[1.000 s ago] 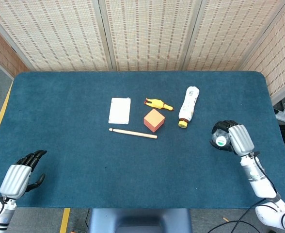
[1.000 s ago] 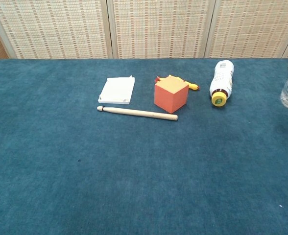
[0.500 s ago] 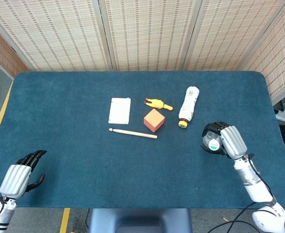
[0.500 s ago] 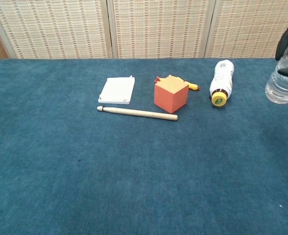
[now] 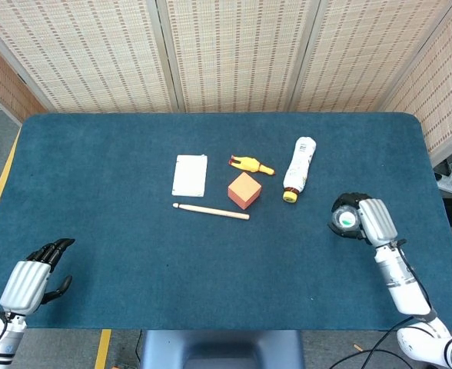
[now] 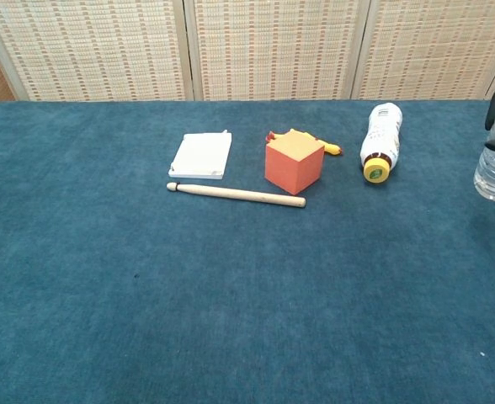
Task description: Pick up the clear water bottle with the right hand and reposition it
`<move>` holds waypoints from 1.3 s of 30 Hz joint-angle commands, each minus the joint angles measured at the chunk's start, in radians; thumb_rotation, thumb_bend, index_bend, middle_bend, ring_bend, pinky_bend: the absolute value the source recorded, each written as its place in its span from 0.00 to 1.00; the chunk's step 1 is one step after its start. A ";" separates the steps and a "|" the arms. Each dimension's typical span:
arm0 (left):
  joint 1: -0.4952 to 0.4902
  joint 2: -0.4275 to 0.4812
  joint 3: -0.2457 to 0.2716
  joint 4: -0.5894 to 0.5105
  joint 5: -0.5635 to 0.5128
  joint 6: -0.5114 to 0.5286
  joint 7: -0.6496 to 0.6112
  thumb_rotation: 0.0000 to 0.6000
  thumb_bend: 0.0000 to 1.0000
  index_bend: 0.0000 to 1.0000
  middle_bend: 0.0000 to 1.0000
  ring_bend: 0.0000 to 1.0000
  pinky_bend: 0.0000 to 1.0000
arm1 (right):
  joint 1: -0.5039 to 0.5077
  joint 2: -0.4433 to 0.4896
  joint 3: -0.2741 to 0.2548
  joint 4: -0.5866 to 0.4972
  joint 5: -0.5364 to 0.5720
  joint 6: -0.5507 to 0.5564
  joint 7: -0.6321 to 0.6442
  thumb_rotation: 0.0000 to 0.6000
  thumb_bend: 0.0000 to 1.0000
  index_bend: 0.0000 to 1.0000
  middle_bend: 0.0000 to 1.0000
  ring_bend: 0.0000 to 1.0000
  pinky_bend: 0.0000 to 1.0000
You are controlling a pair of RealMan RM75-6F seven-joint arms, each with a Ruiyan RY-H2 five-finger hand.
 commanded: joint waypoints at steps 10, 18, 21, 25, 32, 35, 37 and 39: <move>0.000 0.000 0.001 0.000 0.002 0.001 0.000 1.00 0.36 0.13 0.15 0.20 0.39 | -0.009 0.054 0.019 -0.155 -0.023 0.025 -0.061 1.00 0.39 0.83 0.75 0.61 0.69; -0.001 -0.002 0.002 0.001 0.000 -0.004 0.004 1.00 0.36 0.13 0.15 0.20 0.39 | 0.001 -0.036 -0.004 0.029 0.025 -0.104 0.108 1.00 0.39 0.83 0.75 0.61 0.69; -0.002 -0.003 0.002 0.001 -0.002 -0.009 0.007 1.00 0.36 0.13 0.15 0.20 0.39 | -0.001 -0.055 -0.011 0.065 0.001 -0.096 0.175 1.00 0.39 0.83 0.75 0.61 0.69; -0.001 -0.002 0.003 0.000 0.001 -0.005 0.006 1.00 0.36 0.13 0.15 0.20 0.39 | -0.007 -0.068 -0.011 0.091 -0.011 -0.082 0.235 1.00 0.39 0.83 0.75 0.61 0.69; 0.001 0.000 0.001 0.000 0.002 0.003 0.003 1.00 0.36 0.13 0.15 0.20 0.39 | -0.008 -0.045 -0.047 0.129 -0.054 -0.102 0.343 1.00 0.37 0.44 0.50 0.30 0.54; 0.000 -0.001 0.002 0.000 0.003 0.000 0.003 1.00 0.36 0.13 0.15 0.20 0.39 | -0.008 -0.029 -0.062 0.135 -0.070 -0.106 0.369 1.00 0.29 0.21 0.28 0.08 0.34; 0.000 -0.001 0.002 0.000 0.002 0.000 0.003 1.00 0.36 0.13 0.15 0.20 0.39 | -0.009 -0.016 -0.072 0.136 -0.080 -0.110 0.376 1.00 0.24 0.10 0.18 0.02 0.26; 0.000 -0.001 0.002 0.000 0.002 0.000 0.005 1.00 0.36 0.13 0.15 0.20 0.39 | -0.013 -0.005 -0.077 0.137 -0.085 -0.105 0.380 1.00 0.20 0.01 0.07 0.00 0.19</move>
